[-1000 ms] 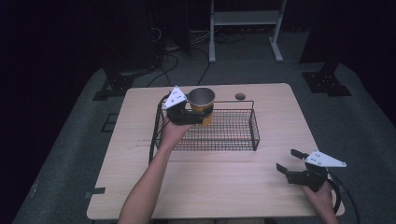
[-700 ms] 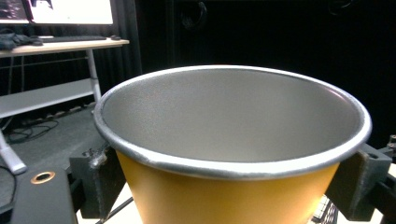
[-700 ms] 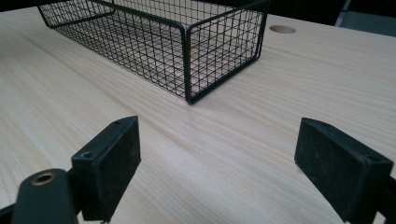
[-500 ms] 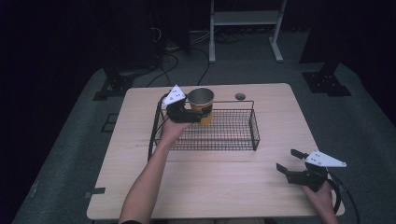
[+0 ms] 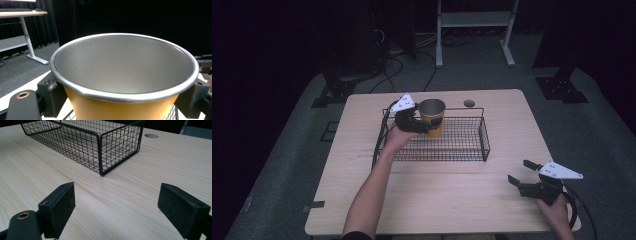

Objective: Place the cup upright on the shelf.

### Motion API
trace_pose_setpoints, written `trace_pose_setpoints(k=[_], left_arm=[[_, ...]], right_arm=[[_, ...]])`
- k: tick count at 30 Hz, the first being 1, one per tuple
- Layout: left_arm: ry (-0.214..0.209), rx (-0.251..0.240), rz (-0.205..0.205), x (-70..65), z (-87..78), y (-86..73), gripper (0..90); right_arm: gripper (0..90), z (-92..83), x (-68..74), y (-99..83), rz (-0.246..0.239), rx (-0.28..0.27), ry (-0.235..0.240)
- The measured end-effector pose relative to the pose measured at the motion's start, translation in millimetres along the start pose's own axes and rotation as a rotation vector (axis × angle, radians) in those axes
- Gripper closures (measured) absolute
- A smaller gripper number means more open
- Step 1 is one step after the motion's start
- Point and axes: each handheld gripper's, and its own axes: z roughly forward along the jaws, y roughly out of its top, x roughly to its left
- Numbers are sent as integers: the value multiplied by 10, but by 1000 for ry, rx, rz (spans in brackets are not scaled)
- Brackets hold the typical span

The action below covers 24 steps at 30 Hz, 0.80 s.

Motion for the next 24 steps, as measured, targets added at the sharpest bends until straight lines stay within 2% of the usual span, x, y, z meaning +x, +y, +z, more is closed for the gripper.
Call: trace_pose_setpoints(k=[1,4,5,11,17,18,24], left_arm=[[-3,3,3,8,4,-6,132],[-23,47,2,43,33,-4,131],[-36,65,12,52,54,0,131],[-78,86,12,75,116,-47,131],[-98,143,2,134,165,-134,131],[-113,159,-7,151,181,-142,131],[-134,179,10,143,236,-154,131]], right_arm=[[134,1,2,0,-1,1,0],[134,0,-2,0,4,1,0],[134,0,-2,0,3,1,0],[134,0,-7,0,5,-1,1],[134,0,-5,0,4,-1,1],[134,0,-7,0,5,-2,2],[134,-2,-12,1,7,-3,2]])
